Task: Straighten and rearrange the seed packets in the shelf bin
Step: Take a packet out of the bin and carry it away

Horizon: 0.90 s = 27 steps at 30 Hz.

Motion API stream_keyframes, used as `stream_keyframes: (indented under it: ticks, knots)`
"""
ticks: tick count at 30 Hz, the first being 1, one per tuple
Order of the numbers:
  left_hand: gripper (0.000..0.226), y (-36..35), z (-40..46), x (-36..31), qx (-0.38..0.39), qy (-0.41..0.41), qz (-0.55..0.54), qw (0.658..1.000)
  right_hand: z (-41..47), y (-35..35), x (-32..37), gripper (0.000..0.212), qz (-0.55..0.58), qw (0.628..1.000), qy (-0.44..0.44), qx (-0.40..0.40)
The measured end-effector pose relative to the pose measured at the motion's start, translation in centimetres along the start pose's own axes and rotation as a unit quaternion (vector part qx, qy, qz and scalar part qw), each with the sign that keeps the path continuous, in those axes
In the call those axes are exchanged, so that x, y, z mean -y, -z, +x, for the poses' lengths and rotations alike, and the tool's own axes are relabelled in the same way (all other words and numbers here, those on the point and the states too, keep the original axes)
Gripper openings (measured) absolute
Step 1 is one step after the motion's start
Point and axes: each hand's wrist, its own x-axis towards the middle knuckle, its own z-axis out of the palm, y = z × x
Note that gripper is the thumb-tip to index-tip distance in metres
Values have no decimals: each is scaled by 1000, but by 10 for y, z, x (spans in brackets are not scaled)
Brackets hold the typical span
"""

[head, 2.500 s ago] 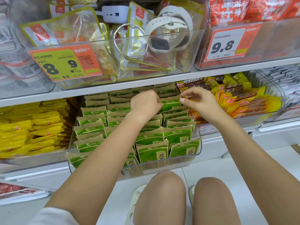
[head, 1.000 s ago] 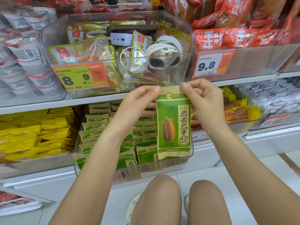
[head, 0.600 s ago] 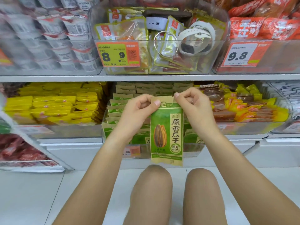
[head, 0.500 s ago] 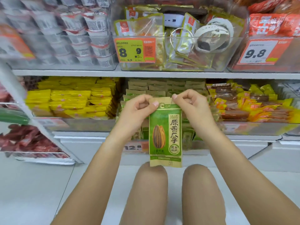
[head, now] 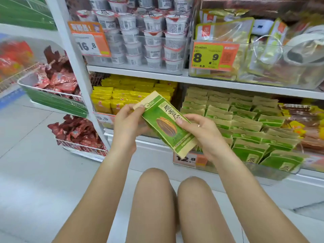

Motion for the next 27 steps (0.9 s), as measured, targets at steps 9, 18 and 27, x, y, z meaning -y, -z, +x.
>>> stream_keyframes:
  ticks: [9,18,27]
  knots:
    - [15,112,-42,-18,-201,8,1,980,8,-97,-22,25,95,984,-58,139]
    - [13,272,-80,7,-354,70,23,933,35,-259,-85,14,0,944,-128,303]
    - [14,393,-45,-2,-516,155,26,842,103,-433,-138,9,-68,882,-201,422]
